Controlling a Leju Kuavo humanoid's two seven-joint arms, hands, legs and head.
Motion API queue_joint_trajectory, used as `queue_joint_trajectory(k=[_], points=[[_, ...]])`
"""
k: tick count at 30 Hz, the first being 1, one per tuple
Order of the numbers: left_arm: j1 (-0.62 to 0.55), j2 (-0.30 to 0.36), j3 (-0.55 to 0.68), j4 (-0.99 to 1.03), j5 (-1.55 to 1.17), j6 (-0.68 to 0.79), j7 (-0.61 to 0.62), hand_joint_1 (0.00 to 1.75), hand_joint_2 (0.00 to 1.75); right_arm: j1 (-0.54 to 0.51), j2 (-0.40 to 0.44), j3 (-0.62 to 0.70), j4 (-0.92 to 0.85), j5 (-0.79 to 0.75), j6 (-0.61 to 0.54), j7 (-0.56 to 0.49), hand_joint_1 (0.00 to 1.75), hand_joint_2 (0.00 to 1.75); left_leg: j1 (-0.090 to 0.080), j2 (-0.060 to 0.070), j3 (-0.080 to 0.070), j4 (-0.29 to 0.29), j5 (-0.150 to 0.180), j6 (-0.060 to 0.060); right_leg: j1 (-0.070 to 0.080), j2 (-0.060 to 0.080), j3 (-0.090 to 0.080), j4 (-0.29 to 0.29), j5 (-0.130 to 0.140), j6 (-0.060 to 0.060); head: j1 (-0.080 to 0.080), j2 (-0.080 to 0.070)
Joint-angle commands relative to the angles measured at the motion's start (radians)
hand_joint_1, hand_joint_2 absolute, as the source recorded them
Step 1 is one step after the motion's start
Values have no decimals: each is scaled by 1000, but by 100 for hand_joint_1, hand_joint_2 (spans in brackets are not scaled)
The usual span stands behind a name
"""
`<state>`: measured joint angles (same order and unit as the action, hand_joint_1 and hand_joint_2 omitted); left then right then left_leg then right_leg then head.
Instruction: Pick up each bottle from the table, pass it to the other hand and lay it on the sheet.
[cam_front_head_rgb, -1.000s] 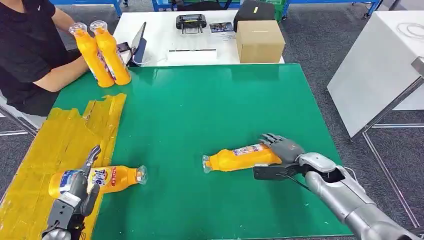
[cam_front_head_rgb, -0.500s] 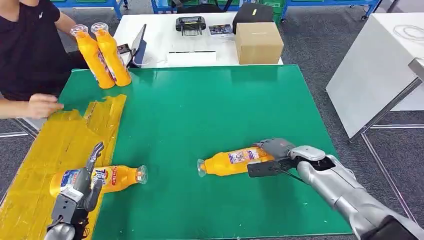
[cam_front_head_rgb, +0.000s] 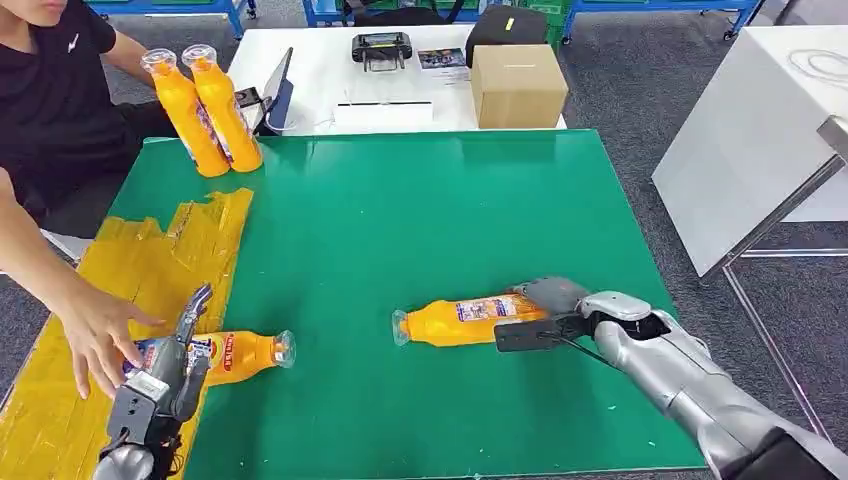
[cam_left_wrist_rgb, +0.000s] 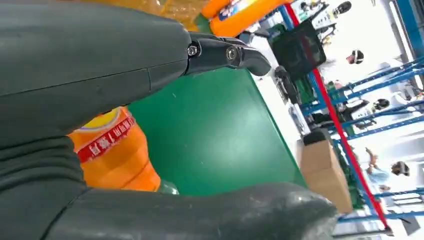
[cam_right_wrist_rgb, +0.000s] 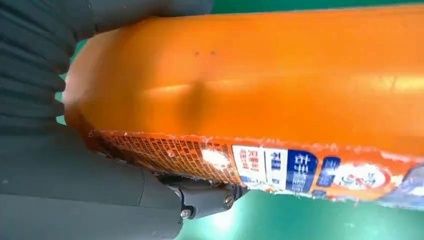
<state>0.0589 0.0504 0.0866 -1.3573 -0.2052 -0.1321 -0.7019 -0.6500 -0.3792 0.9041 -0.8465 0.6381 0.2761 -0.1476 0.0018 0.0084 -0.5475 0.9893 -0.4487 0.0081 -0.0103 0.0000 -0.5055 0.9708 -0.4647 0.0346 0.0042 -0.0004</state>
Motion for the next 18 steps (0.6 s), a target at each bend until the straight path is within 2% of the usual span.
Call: queue_joint_trajectory(k=[1, 3, 4, 7, 10, 16, 18], points=[[0, -164, 151, -10, 289, -345, 76, 0, 0, 269, 242, -285, -48, -208, -263, -101, 175, 175, 3, 0, 2, -3, 1, -1, 3, 1, 3, -5, 2, -1, 0, 0], [45, -213, 143, -95, 389, -416, 124, 0, 0, 365, 303, -368, -221, -266, -291, -132, 175, 175, 3, 3, 1, -2, 0, -1, 3, 3, 1, -3, 2, -1, 1, 0], [73, -240, 131, -142, 449, -442, 158, 0, 175, 409, 325, -392, -321, -270, -300, -132, 175, 175, 3, 4, -1, -2, 0, -2, 4, 5, 0, -4, 2, -2, 0, 0], [93, -245, 111, -173, 459, -431, 173, 0, 175, 429, 325, -398, -389, -261, -293, -94, 175, 175, 3, 1, -5, 1, -2, -1, 3, 2, -4, 1, -1, -1, 0, 0], [86, -235, 112, -162, 464, -430, 172, 0, 175, 424, 319, -409, -377, -262, -285, -96, 175, 175, 1, -4, -11, 1, 0, 0, 3, -3, -9, 1, -1, 0, 0, 0], [82, -232, 113, -154, 465, -431, 172, 0, 175, 421, 319, -414, -365, -264, -280, -104, 175, 175, 2, -3, -13, 0, 0, 0, 2, -1, -10, 0, 0, -1, 0, 0], [102, -257, 110, -183, 509, -462, 175, 0, 175, 467, 367, -464, -438, -301, -287, -200, 175, 175, 1, -4, -13, 0, 0, 0, 1, -2, -10, 0, 0, -1, 0, 0]])
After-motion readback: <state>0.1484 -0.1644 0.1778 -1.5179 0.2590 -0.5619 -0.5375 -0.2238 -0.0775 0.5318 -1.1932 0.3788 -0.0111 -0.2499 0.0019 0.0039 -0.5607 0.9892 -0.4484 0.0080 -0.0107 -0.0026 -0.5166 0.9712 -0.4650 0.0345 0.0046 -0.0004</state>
